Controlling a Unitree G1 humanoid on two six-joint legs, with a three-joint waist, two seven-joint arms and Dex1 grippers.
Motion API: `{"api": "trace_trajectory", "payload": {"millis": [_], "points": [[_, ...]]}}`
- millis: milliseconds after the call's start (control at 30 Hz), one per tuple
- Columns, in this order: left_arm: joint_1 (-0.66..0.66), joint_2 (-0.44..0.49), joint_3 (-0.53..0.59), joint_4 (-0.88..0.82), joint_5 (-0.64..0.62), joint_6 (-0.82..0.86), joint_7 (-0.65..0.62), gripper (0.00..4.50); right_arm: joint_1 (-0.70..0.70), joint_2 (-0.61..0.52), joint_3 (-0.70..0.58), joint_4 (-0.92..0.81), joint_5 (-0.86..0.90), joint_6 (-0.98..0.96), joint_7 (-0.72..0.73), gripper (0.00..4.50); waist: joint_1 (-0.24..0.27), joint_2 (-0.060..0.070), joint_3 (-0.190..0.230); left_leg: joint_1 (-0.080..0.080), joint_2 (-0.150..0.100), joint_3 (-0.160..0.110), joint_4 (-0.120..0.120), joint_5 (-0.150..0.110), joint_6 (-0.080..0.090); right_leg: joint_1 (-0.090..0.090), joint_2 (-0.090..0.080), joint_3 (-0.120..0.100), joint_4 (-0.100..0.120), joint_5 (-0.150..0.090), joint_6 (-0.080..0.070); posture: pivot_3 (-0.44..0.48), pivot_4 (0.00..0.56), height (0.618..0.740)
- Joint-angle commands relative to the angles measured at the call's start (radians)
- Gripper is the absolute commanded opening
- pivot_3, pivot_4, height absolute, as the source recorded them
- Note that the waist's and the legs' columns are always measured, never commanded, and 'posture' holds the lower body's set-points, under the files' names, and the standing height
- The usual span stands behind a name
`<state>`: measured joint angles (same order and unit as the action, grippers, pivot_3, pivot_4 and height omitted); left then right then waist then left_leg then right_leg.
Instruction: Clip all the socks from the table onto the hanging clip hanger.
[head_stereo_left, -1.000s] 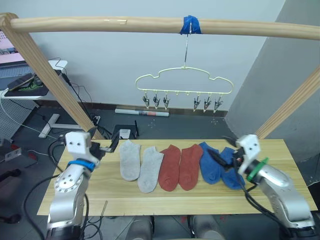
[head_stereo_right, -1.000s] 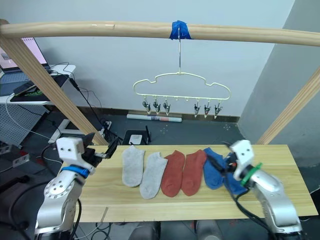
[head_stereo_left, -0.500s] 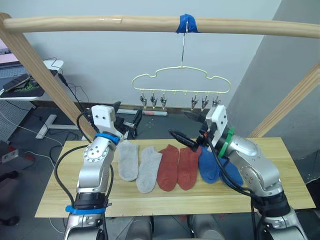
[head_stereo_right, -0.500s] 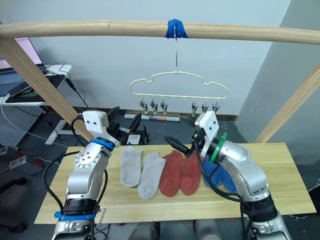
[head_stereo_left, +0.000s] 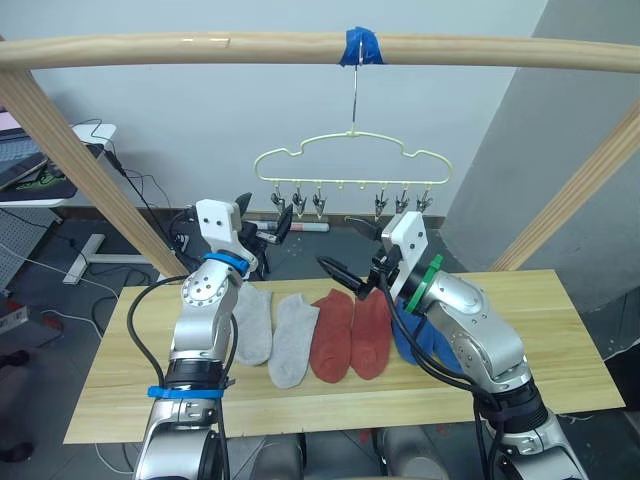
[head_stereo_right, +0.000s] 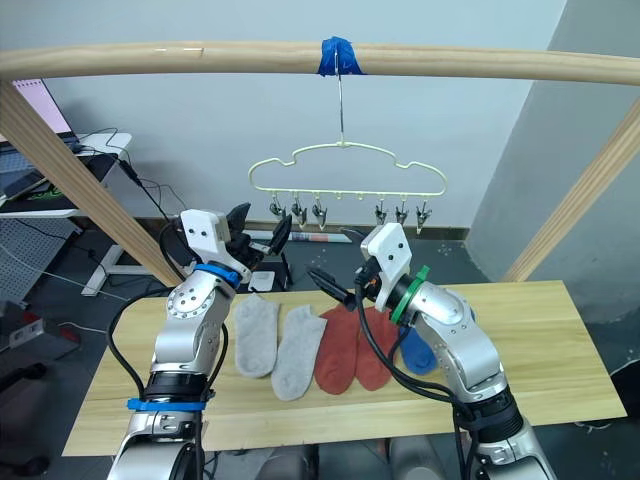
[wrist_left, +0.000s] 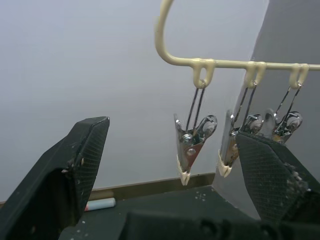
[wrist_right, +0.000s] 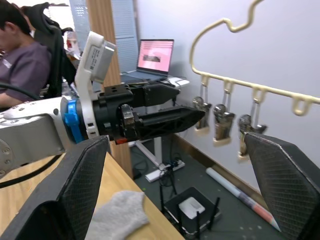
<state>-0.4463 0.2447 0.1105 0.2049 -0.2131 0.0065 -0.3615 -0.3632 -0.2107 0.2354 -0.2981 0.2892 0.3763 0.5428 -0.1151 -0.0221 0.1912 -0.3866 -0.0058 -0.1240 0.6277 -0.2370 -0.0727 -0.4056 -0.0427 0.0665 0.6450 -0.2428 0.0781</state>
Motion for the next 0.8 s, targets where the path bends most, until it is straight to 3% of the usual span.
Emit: {"api": "trace_trajectory", "payload": {"millis": [33,333,600,800], "points": [[-0.03,-0.003,-0.009,0.017,0.019,-0.049,-0.002,4.46,-0.019,-0.002,-0.017,-0.016,-0.001,-0.037,0.013,4.5,-0.005,0.0,0.0,0.0,0.0,0.0,0.0,0.0,0.0,0.0,0.0,0.0,0.0,0.0,0.0,-0.211,0.149,0.74],[-0.041,-0.001,0.005,0.038,0.024,-0.075,0.018,4.46,-0.031,0.006,-0.039,-0.028,0.023,-0.02,0.004,4.5,-0.029,0.0,0.0,0.0,0.0,0.0,0.0,0.0,0.0,0.0,0.001,0.0,0.001,0.0,0.0,-0.216,0.152,0.74],[0.075,0.009,0.019,-0.134,-0.022,0.003,0.006,4.46,-0.022,-0.003,-0.046,-0.047,0.033,-0.007,0.006,4.5,-0.032,0.0,0.0,0.0,0.0,0.0,0.0,0.0,0.0,0.0,0.001,0.001,0.001,0.0,0.0,-0.211,0.158,0.74],[0.106,0.012,0.033,-0.168,-0.019,0.03,0.024,4.46,-0.03,-0.008,-0.043,-0.049,0.035,0.004,0.018,4.5,-0.03,0.0,0.0,0.001,0.0,0.0,0.0,0.0,0.0,0.0,0.001,0.001,0.002,0.0,0.0,-0.2,0.159,0.74]]}}
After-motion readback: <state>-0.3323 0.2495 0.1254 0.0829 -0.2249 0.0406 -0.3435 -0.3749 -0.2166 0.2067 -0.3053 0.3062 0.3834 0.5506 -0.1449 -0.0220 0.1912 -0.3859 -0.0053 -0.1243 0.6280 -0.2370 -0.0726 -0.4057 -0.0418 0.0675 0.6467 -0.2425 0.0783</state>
